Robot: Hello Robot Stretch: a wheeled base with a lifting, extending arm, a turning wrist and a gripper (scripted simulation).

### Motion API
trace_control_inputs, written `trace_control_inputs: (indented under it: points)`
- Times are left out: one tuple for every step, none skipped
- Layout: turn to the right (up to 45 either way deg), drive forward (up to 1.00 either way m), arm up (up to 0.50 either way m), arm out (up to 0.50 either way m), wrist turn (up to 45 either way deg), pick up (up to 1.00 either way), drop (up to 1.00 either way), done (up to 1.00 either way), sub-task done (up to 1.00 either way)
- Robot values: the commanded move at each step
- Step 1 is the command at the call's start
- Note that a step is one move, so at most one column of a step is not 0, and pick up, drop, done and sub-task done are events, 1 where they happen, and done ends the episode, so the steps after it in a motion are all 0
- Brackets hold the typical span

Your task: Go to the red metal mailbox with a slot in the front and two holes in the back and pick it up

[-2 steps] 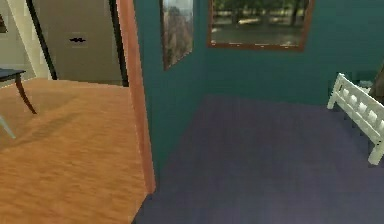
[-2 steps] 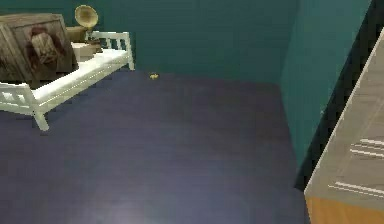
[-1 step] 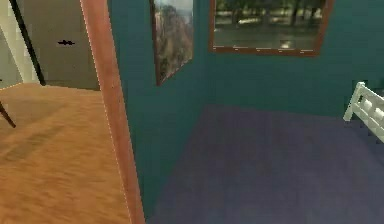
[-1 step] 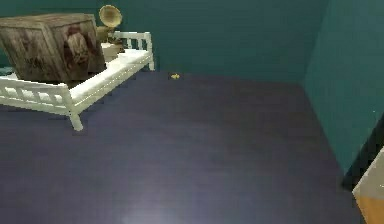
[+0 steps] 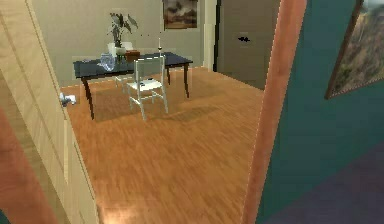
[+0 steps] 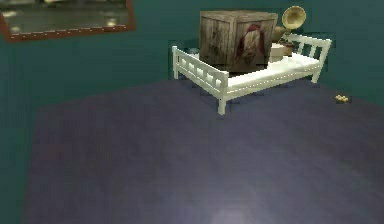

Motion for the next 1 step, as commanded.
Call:
trace_control_inputs:
  points:
    - [-6.0,0.0,0.0,0.0,0.0,0.0,0.0,0.0,0.0]
